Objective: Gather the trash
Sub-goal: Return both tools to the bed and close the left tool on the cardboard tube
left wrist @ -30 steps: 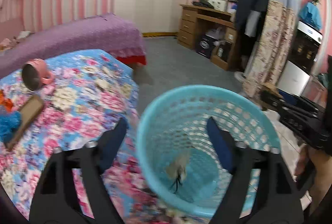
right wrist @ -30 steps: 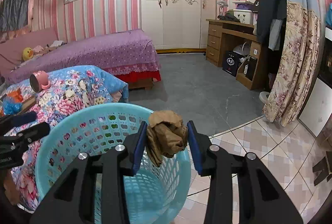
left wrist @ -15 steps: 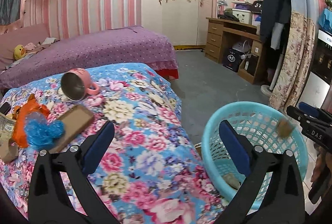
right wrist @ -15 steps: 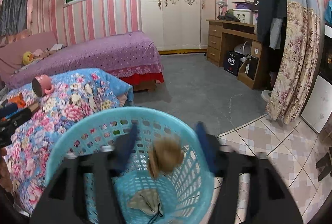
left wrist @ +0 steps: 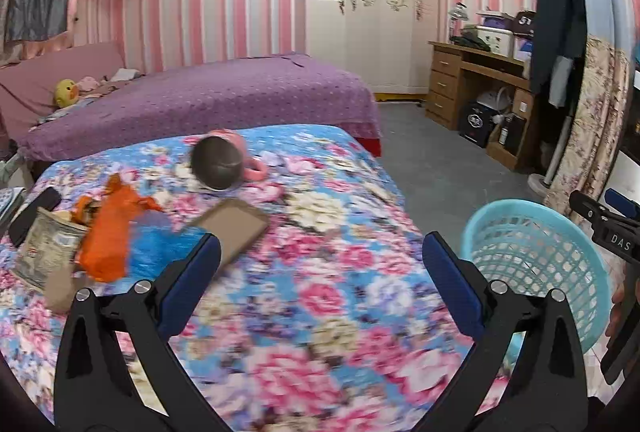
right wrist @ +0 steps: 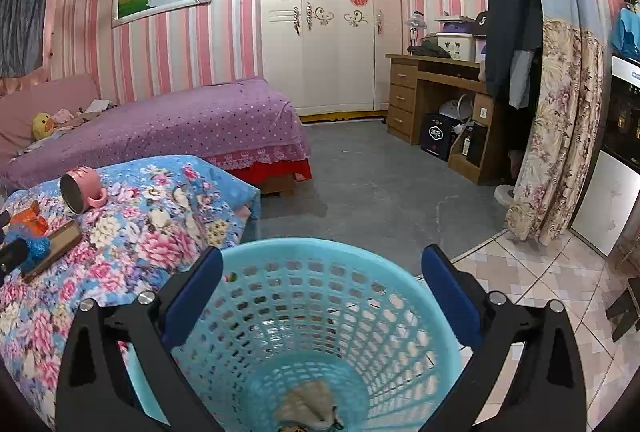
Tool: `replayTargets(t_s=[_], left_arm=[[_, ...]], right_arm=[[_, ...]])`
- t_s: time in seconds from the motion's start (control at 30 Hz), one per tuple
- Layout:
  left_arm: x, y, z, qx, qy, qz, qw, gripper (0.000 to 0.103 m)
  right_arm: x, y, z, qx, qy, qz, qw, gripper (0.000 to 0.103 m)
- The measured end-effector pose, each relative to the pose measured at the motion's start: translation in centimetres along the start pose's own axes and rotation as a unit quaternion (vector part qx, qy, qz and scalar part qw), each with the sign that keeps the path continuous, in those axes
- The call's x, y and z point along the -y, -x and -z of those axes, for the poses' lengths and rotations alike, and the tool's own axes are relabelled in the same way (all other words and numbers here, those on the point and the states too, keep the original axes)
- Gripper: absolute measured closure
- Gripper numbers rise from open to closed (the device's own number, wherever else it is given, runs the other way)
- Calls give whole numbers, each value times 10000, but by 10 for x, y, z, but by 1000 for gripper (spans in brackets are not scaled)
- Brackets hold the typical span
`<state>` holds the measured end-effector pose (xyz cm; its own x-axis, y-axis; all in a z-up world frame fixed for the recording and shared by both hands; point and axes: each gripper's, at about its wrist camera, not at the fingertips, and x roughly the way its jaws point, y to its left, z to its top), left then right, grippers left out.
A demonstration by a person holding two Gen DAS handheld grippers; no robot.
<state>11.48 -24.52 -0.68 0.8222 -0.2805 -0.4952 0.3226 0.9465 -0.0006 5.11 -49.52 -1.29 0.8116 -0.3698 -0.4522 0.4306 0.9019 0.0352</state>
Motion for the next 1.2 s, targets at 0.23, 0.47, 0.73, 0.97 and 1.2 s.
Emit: replayTargets(t_s=[0.23, 0.47, 0.73, 0.97, 1.2], left_arm=[[-52, 16, -2, 26, 108, -334, 9994, 6], [-102, 22, 4, 65, 246, -785, 9966, 6], [-159, 17, 21, -153, 616, -1080, 9921, 6], [-196, 16, 42, -433, 735, -1295, 9879, 6], [-215, -3, 56, -887, 896, -1257, 9840, 6]], right_arm=[[-36, 2, -6, 19, -55, -182, 9998, 5], [-85, 0, -5, -5, 263, -391, 9989, 5], [-127, 0, -1, -20, 583, -505, 9970, 5], [-150, -3, 2, -124, 664, -618, 9958, 5], [-166, -9, 2, -238, 593, -685, 9956, 5]])
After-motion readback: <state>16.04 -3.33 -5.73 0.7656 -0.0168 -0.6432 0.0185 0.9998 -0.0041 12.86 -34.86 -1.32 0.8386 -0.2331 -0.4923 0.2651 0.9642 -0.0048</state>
